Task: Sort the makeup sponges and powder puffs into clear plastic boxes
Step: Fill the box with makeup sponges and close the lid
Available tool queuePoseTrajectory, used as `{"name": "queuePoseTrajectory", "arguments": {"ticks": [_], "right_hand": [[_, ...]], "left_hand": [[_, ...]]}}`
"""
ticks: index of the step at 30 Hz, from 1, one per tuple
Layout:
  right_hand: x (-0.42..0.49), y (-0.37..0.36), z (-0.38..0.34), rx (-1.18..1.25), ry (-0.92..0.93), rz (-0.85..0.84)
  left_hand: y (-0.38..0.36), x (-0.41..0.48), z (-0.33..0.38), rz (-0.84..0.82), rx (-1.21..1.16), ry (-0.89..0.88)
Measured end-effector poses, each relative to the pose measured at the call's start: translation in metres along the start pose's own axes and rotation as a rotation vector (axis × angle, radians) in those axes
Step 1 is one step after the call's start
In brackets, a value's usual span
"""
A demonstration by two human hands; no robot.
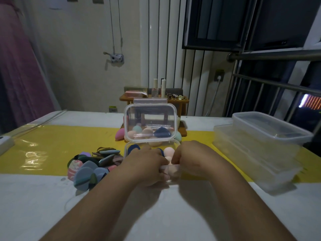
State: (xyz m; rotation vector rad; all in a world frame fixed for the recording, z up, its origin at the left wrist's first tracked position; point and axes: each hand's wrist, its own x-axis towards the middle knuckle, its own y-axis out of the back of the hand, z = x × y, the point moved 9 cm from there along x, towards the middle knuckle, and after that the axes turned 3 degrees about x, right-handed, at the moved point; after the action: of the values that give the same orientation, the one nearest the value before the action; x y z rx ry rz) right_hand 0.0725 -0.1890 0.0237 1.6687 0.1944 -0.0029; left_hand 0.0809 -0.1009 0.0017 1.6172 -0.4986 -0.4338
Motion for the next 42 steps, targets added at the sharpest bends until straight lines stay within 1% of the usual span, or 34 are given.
{"name": "queuePoseTrajectory", "arguments": {"ticks": [3, 5, 8, 11, 14, 16, 20, 24, 28, 32, 35, 38, 40, 42], "right_hand": [[-0.008, 0.007, 0.005, 0.148, 0.013, 0.044], [-0.011, 0.009, 0.006, 0.173, 0.011, 0.031], [-0.009, 0.007, 0.008, 0.062, -0.048, -0.012], [-0.006, 0.005, 0.0, -0.086, -0.046, -0.026], [-0.005, 0.002, -0.009, -0.162, -0.055, -0.082], [-0.005, 0.002, -0.012, -0.187, -0.059, -0.1], [-0.004, 0.002, -0.009, -0.16, -0.041, -0.068], [-0.006, 0.001, -0.003, -0.045, -0.007, -0.04], [-0.01, 0.007, 0.001, 0.082, 0.012, 0.029], [-0.005, 0.016, 0.019, 0.263, -0.052, 0.236], [0.0, 0.018, 0.029, 0.5, -0.07, 0.378], [0.002, 0.016, 0.04, 0.723, -0.115, 0.526], [0.008, 0.008, 0.042, 0.842, -0.121, 0.523], [0.018, -0.006, 0.041, 0.905, -0.126, 0.44]], "left_hand": [[0.002, 0.0, 0.002, 0.008, 0.013, -0.002], [0.001, 0.001, 0.002, 0.012, 0.02, -0.003], [-0.001, 0.002, 0.0, 0.003, 0.012, 0.0], [-0.001, 0.004, -0.002, 0.023, -0.003, -0.008], [-0.001, 0.005, -0.002, 0.016, -0.024, -0.019], [-0.003, 0.005, -0.003, 0.009, -0.024, -0.021], [-0.003, 0.004, -0.002, 0.025, -0.036, -0.031], [0.004, 0.001, -0.004, 0.103, -0.08, -0.01], [0.012, -0.004, -0.016, 0.17, -0.207, 0.045], [0.015, -0.01, -0.024, 0.164, -0.26, 0.056], [0.012, -0.01, -0.025, 0.163, -0.294, 0.038], [0.014, -0.009, -0.027, 0.207, -0.298, 0.021], [0.017, -0.011, -0.03, 0.232, -0.389, 0.044], [0.02, -0.013, -0.035, 0.265, -0.555, 0.085]]}}
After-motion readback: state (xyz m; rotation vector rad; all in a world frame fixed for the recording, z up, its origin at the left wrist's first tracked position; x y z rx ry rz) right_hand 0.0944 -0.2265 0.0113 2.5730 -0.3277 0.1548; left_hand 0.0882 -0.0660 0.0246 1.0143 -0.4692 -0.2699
